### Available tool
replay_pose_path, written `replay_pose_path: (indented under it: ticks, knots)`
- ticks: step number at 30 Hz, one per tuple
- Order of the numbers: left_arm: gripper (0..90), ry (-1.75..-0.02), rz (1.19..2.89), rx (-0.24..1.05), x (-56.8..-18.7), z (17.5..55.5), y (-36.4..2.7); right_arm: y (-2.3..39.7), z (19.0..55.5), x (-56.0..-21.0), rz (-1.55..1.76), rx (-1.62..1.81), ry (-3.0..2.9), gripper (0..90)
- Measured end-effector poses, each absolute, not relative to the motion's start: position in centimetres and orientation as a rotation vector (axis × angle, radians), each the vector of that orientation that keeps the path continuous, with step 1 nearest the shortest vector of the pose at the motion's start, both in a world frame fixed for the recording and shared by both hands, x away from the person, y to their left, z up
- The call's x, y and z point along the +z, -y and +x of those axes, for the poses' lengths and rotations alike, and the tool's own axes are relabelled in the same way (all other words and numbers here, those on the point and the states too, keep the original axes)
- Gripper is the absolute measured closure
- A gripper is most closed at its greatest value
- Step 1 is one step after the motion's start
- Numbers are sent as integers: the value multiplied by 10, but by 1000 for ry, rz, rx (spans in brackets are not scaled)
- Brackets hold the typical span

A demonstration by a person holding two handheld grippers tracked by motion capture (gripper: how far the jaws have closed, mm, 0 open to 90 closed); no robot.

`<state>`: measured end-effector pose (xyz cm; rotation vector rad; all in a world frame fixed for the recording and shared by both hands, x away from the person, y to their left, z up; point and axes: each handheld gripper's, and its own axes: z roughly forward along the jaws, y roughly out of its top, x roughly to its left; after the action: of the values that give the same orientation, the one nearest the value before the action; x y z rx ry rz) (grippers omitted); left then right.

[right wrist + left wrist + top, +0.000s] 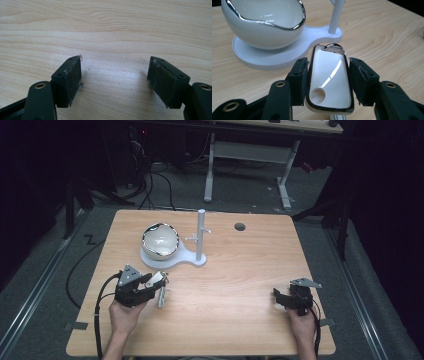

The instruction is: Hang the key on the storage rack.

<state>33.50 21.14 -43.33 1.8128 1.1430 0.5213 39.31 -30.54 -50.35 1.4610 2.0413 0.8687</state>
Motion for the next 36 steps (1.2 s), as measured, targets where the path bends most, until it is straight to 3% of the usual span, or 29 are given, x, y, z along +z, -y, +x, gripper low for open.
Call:
replay_pose_path:
  ticks: [36]
  knots:
    - [510,-988,1770,508,-364,372,-185,306,393,-503,1461,868,-2043,276]
